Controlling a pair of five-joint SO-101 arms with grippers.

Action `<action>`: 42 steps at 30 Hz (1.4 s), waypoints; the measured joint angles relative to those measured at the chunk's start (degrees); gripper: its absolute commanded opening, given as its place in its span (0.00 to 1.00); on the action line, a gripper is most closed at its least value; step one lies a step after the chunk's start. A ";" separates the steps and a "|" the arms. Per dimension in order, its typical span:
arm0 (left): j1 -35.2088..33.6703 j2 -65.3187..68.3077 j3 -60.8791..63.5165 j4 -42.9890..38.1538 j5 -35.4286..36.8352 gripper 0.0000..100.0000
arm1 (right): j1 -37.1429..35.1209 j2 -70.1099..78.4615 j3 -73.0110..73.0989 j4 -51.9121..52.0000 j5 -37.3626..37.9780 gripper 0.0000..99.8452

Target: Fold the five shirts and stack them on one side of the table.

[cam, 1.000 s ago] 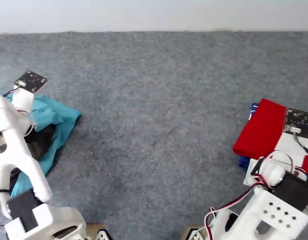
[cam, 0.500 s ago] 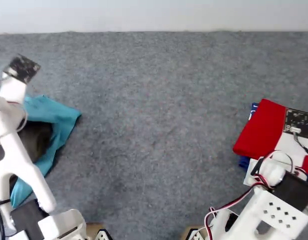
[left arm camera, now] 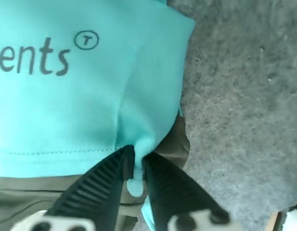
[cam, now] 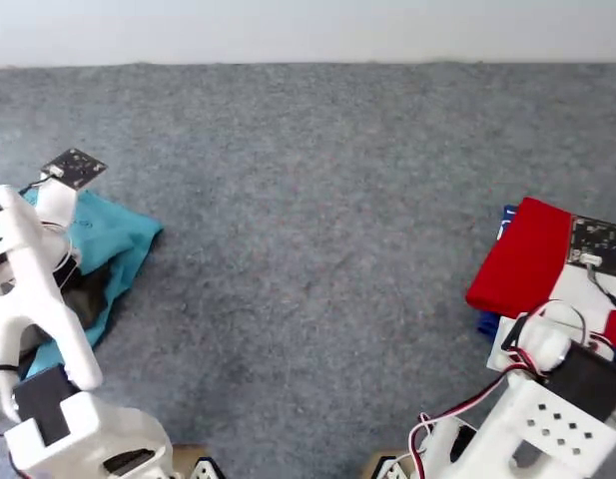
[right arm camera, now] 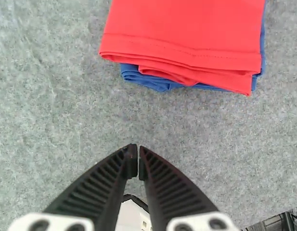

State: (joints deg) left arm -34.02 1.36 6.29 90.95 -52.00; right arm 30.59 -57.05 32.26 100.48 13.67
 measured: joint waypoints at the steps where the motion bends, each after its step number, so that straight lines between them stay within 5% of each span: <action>1: 0.00 0.00 0.00 0.00 0.09 0.02 | 0.00 0.00 0.00 0.00 0.00 0.01; 12: -0.18 0.00 -2.64 -0.88 1.58 0.01 | 0.00 0.00 0.00 0.00 0.00 0.01; 17: -0.62 -5.19 -15.03 -3.43 10.46 0.01 | 0.00 0.00 0.00 0.00 0.00 0.01; 29: 3.69 -9.23 -42.29 -26.90 29.98 0.01 | 0.00 0.00 0.53 0.00 0.00 0.01; 35: 13.19 -9.58 -47.91 -39.21 30.68 0.01 | 0.00 0.09 0.53 0.00 0.00 0.01; 42: 33.23 -10.11 -50.81 -41.67 22.86 0.01 | 0.00 0.09 3.08 0.00 0.00 0.01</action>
State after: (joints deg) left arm -0.79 -8.75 -44.53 49.27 -29.14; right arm 30.59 -56.97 35.34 100.48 13.67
